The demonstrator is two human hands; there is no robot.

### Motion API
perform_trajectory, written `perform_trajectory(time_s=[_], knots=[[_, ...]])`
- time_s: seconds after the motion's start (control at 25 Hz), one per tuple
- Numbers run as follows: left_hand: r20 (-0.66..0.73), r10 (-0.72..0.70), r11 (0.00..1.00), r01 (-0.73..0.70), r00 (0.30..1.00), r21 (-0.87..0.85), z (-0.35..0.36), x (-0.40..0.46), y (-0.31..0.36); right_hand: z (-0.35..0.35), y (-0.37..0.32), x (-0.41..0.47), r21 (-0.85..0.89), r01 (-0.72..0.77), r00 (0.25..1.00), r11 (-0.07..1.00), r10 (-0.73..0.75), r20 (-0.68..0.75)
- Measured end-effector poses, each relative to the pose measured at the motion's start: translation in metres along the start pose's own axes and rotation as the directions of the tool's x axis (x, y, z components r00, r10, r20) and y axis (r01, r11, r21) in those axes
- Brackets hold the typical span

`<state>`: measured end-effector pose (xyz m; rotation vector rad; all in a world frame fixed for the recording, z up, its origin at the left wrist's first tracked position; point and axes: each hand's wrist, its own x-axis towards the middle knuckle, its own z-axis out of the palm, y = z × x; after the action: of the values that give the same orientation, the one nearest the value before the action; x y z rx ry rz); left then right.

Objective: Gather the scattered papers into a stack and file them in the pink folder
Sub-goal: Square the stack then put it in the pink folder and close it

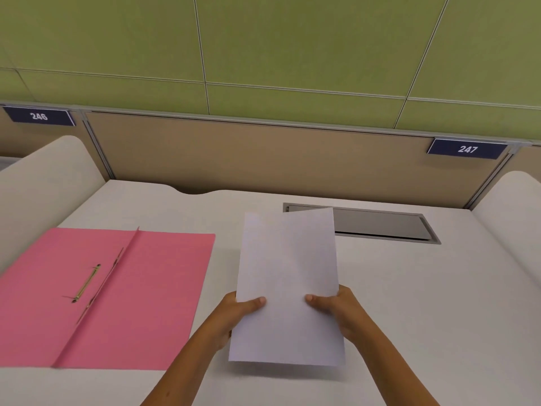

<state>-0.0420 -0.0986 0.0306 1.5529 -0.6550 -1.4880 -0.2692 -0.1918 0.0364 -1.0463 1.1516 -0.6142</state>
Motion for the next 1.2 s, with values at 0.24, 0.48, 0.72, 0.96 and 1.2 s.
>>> perform_trajectory(time_s=[0.24,0.48,0.72,0.96,1.2], knots=[[-0.032,-0.045,0.998,0.043,0.998,-0.049,-0.035,-0.045,-0.053,0.04,0.025,-0.003,-0.015,-0.153,0.986,0.988,0.152,-0.064],[-0.163,0.132,0.986,-0.111,0.978,0.127,-0.122,-0.05,-0.06,0.137,0.042,-0.006,-0.011,-0.034,0.994,0.999,0.032,-0.104],[-0.219,0.124,0.983,-0.088,0.968,0.164,-0.227,-0.058,-0.057,0.238,0.074,-0.012,-0.182,-0.009,0.979,0.983,-0.029,-0.201],[-0.163,-0.019,0.986,0.046,0.986,0.161,-0.273,-0.068,-0.04,0.294,0.088,-0.013,-0.285,-0.044,0.948,0.958,-0.05,-0.314],[-0.36,0.161,0.793,0.097,0.919,0.602,-0.373,-0.071,-0.01,0.314,0.078,-0.013,-0.385,-0.044,0.935,0.922,-0.099,-0.342]])
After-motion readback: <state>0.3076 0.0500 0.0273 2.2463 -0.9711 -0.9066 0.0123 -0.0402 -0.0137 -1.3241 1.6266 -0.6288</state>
